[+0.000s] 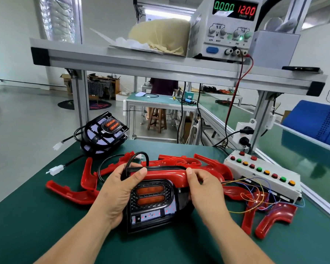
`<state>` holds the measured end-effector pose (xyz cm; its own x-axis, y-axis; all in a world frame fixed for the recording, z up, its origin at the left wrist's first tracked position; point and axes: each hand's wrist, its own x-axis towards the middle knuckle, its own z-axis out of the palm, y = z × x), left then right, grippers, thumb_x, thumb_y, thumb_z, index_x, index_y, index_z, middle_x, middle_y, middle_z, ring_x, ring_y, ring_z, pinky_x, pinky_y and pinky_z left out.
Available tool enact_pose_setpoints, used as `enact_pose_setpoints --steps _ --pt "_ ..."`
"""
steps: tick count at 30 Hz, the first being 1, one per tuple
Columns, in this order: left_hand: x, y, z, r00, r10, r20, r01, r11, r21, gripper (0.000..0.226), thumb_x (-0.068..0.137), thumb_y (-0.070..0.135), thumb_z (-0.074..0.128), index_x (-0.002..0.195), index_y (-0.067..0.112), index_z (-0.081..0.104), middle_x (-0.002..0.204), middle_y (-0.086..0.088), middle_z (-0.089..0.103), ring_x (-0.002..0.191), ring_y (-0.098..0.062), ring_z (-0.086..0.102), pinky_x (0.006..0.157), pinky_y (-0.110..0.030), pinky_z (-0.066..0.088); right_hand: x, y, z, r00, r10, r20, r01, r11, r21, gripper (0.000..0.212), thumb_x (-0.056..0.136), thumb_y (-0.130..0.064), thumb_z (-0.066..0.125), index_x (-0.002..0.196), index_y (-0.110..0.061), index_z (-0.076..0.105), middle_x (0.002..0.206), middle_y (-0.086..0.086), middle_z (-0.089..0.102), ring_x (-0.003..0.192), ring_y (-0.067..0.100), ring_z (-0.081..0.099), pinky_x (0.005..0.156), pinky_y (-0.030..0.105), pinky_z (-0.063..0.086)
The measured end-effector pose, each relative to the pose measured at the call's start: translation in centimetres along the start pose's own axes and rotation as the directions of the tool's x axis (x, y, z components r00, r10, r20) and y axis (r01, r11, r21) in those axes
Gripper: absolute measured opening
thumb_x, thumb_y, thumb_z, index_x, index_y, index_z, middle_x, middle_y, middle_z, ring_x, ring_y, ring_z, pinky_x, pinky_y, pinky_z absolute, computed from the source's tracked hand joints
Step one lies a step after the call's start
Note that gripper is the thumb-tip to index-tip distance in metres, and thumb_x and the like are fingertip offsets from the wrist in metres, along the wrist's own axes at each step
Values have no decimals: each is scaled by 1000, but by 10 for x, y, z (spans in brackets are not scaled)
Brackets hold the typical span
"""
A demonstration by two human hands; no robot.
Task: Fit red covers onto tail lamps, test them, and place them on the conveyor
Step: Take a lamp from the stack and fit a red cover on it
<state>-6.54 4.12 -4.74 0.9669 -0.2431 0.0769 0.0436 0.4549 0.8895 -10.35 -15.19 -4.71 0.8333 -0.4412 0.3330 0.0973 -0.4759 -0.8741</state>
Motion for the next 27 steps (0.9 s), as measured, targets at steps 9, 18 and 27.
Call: enact_pose_setpoints --steps 9,18,27 --pt "-2 -1 2 999 26 24 -26 999 -34 24 60 23 82 82 22 73 89 -19 74 75 -36 73 62 -47 59 7 10 -2 998 -3 -58 4 1000 16 25 88 -38 66 71 -21 64 75 -4 66 74 15 59 75 35 49" --pt "-3 -2 2 1000 4 3 -3 997 -78 17 70 16 77 86 18 72 95 -26 73 80 -45 72 63 -54 58 3 11 0 960 124 253 -240 831 502 21 80 -29 72 80 -15 56 80 5 59 80 22 55 78 33 48" --pt "-3 -3 3 1000 -20 23 22 997 -80 25 59 22 83 83 21 74 94 -24 73 81 -44 72 65 -54 58 3 15 4 963 181 200 -267 751 603 28 76 -24 75 97 -21 57 87 6 64 70 14 67 68 28 55"
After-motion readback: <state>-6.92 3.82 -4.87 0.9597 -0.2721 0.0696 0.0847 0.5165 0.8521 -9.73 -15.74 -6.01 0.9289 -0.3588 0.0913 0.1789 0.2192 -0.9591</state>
